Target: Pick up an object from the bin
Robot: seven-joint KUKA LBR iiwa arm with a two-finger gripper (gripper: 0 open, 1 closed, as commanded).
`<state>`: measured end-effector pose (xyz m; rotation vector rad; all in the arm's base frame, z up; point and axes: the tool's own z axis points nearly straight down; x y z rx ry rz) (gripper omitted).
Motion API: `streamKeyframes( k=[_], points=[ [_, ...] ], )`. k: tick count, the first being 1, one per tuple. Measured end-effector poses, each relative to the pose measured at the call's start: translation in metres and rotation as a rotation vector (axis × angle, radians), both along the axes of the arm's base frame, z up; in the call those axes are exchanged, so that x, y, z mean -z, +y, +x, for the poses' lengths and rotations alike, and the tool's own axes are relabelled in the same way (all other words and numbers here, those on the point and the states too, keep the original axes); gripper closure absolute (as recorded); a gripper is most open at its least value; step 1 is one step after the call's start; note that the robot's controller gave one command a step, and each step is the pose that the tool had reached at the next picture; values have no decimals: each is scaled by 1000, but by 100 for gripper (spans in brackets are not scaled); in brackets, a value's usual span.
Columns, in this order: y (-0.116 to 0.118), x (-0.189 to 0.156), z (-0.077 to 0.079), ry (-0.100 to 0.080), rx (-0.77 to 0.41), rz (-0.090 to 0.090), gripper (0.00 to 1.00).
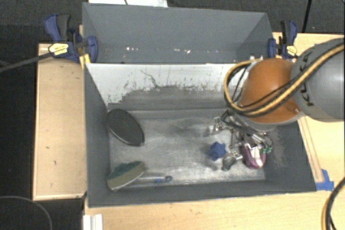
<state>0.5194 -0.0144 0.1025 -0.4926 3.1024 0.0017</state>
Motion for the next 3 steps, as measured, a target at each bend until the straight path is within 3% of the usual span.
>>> streamKeyframes(
  k=[1,2,3],
  points=[
    [-14,2,-4,4,235,-1,0],
    [-11,30,0,-5,386,1,0],
    [7,29,-22,-12,524,2,0]
  ],
)
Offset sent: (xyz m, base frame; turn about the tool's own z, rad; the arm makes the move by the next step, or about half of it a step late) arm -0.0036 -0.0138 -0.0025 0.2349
